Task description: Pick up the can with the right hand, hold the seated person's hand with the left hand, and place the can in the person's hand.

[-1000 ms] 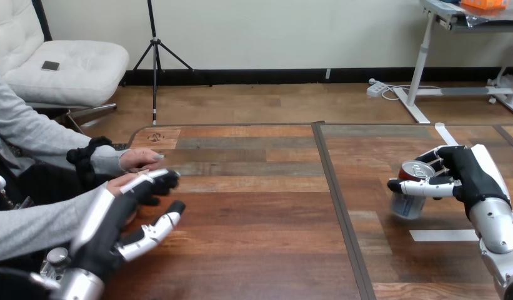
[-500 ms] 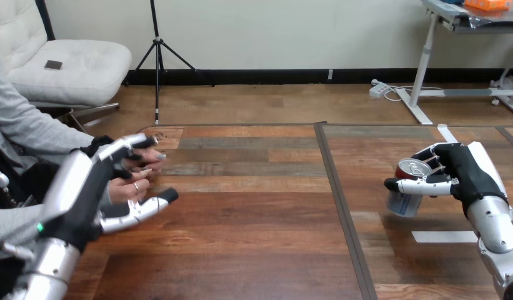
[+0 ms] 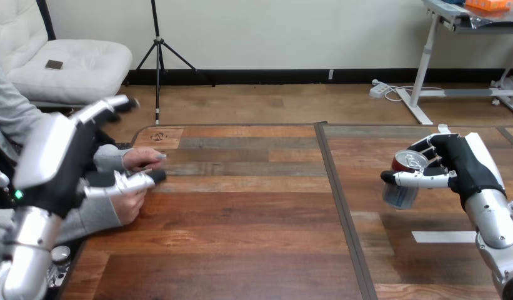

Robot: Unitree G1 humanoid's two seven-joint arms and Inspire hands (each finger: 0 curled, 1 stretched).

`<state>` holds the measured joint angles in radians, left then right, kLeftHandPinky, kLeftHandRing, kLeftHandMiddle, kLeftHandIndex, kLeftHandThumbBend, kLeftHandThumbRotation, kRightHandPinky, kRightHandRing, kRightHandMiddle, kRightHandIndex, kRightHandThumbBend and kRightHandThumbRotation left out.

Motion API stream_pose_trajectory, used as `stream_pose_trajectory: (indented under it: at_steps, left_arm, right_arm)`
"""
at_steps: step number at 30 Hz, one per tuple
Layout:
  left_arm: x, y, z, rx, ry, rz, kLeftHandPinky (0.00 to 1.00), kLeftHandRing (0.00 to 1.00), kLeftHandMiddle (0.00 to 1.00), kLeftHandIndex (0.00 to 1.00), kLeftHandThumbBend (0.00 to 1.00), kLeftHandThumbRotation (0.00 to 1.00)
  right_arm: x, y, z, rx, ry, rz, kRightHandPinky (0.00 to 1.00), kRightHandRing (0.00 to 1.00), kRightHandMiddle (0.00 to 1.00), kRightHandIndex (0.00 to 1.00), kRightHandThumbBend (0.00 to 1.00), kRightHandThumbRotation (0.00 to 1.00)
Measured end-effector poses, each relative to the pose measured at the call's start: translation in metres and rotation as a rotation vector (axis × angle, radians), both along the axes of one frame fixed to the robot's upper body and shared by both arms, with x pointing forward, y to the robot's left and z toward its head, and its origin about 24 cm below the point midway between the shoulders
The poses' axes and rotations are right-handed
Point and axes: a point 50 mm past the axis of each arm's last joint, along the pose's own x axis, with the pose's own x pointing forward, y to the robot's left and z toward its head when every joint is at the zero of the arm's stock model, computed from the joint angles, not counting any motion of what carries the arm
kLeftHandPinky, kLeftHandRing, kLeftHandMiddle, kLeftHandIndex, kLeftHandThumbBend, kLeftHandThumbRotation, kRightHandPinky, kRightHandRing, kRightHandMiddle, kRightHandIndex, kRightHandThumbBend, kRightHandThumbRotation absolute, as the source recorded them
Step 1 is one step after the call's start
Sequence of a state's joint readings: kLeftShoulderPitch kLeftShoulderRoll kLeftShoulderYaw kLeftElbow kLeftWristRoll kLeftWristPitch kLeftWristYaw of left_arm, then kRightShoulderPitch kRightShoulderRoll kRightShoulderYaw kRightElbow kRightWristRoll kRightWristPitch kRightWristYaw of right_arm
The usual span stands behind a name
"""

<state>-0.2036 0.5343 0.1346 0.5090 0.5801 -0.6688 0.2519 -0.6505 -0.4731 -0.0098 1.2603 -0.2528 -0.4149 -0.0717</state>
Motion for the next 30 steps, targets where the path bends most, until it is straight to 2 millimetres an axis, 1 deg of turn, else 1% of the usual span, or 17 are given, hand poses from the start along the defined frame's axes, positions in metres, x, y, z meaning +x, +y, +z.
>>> stream_pose_trajectory:
  at_steps: [2, 7, 8, 10, 15, 19, 24, 30]
  left_arm:
    - [0.002, 0.001, 0.003, 0.018, -0.016, 0.004, 0.61, 0.74, 0.77, 0.77, 1.00, 0.35]
    - [0.005, 0.004, 0.009, 0.053, -0.042, 0.010, 0.62, 0.74, 0.77, 0.77, 1.00, 0.32]
    - [0.009, 0.004, 0.010, 0.095, -0.030, -0.001, 0.64, 0.75, 0.78, 0.78, 1.00, 0.30]
    - [0.009, 0.004, 0.008, 0.097, -0.022, -0.003, 0.64, 0.74, 0.78, 0.78, 1.00, 0.30]
    - [0.013, 0.005, 0.001, 0.155, 0.057, -0.032, 0.63, 0.74, 0.79, 0.79, 1.00, 0.30]
    - [0.015, 0.007, -0.006, 0.216, 0.144, -0.058, 0.63, 0.75, 0.79, 0.79, 1.00, 0.32]
    - [0.014, 0.008, -0.016, 0.255, 0.239, -0.079, 0.66, 0.77, 0.81, 0.81, 1.00, 0.33]
    - [0.012, 0.007, -0.028, 0.288, 0.346, -0.104, 0.69, 0.78, 0.81, 0.81, 1.00, 0.31]
  right_arm:
    - [0.000, 0.000, 0.000, 0.000, 0.000, 0.001, 0.34, 0.38, 0.42, 0.44, 0.81, 0.00]
    - [0.000, 0.000, 0.000, 0.001, 0.002, 0.003, 0.34, 0.38, 0.42, 0.44, 0.80, 0.00]
    - [0.000, 0.001, 0.000, 0.001, 0.000, 0.006, 0.35, 0.39, 0.42, 0.44, 0.81, 0.00]
    - [0.000, 0.001, 0.000, 0.000, 0.000, 0.006, 0.35, 0.39, 0.42, 0.44, 0.81, 0.00]
    - [0.000, 0.001, 0.000, -0.001, 0.000, 0.008, 0.34, 0.38, 0.42, 0.44, 0.81, 0.00]
    - [0.000, 0.002, 0.000, 0.000, -0.001, 0.010, 0.34, 0.38, 0.42, 0.44, 0.81, 0.00]
    - [0.000, 0.002, 0.000, 0.000, -0.001, 0.010, 0.34, 0.38, 0.42, 0.44, 0.81, 0.00]
    - [0.000, 0.002, 0.000, 0.000, -0.001, 0.010, 0.34, 0.38, 0.42, 0.44, 0.80, 0.00]
